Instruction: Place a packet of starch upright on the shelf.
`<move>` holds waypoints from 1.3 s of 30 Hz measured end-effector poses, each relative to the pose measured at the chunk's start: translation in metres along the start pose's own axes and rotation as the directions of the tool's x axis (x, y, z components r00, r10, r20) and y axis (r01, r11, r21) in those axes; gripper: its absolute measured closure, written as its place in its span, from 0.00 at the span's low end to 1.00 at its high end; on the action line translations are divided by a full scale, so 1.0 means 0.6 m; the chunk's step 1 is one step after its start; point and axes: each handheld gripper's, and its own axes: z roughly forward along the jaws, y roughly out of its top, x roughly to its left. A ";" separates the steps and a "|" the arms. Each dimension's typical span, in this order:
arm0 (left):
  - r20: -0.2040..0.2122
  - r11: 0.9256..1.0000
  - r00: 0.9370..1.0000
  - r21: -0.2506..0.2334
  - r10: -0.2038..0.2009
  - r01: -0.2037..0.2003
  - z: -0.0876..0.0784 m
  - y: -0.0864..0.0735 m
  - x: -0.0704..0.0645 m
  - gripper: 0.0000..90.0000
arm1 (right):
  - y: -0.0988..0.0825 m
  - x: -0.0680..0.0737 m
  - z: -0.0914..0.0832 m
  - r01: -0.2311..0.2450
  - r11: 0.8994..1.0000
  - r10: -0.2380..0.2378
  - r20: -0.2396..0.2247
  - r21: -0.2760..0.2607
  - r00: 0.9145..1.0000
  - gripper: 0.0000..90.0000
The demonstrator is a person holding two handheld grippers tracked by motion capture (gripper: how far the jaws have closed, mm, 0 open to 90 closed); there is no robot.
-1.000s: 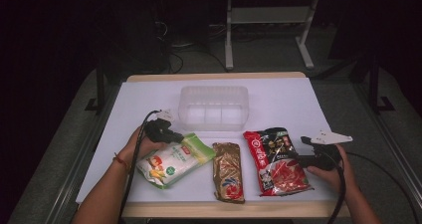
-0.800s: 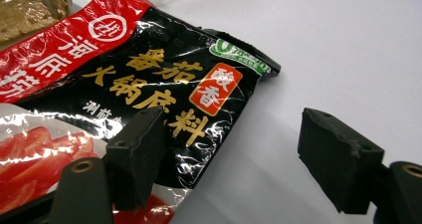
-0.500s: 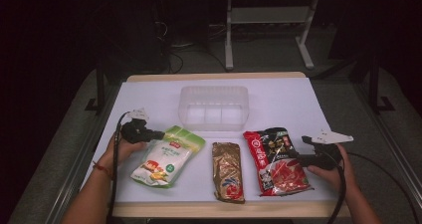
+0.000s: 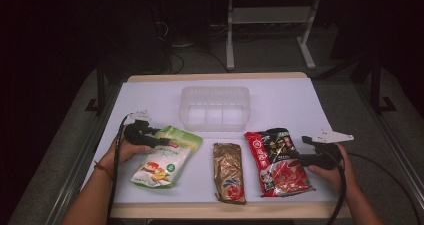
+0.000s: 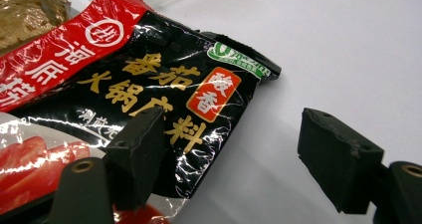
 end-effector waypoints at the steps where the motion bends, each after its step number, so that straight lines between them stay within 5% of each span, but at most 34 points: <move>1: 0.010 1.000 1.000 0.006 -0.004 0.004 0.006 0.003 0.001 0.38 | 0.000 0.000 0.001 0.000 1.000 0.000 -0.001 0.000 1.000 0.29; 4: 0.047 1.000 0.999 0.026 0.000 -0.002 0.024 0.011 -0.004 0.24 | 0.001 0.001 0.002 0.000 1.000 0.000 -0.009 0.001 1.000 0.29; 8: 0.078 0.998 0.997 0.051 0.024 -0.028 0.027 0.015 -0.013 0.27 | 0.000 0.000 0.001 -0.009 1.000 0.009 -0.019 0.003 1.000 0.29; 12: 0.059 0.997 0.997 0.058 0.050 -0.053 0.027 0.015 -0.022 0.51 | -0.001 -0.001 0.000 -0.013 1.000 0.013 -0.025 0.004 1.000 0.29; 16: 0.035 0.998 0.999 0.043 0.035 -0.037 0.027 0.010 -0.021 0.75 | -0.002 -0.002 -0.001 -0.015 1.000 0.016 -0.029 0.007 0.999 0.29; 20: -0.009 0.998 0.999 0.035 0.044 -0.044 0.027 0.006 -0.025 0.92 | -0.001 -0.001 0.000 -0.013 1.000 0.013 -0.030 0.008 0.999 0.29; 24: -0.034 0.998 0.997 0.027 0.066 -0.065 0.025 0.002 -0.031 0.98 | 0.000 -0.001 0.000 -0.009 1.000 0.009 -0.027 0.008 1.000 0.28; 31: -0.069 0.995 0.997 -0.093 0.035 -0.041 -0.005 -0.004 -0.039 0.99 | 0.002 -0.006 0.001 -0.020 1.000 0.020 -0.015 0.000 1.000 0.29; 39: -0.087 0.982 0.996 -0.183 0.035 -0.050 -0.049 -0.013 -0.050 1.00 | 0.006 -0.009 -0.002 -0.026 1.000 0.026 -0.003 -0.018 1.000 0.29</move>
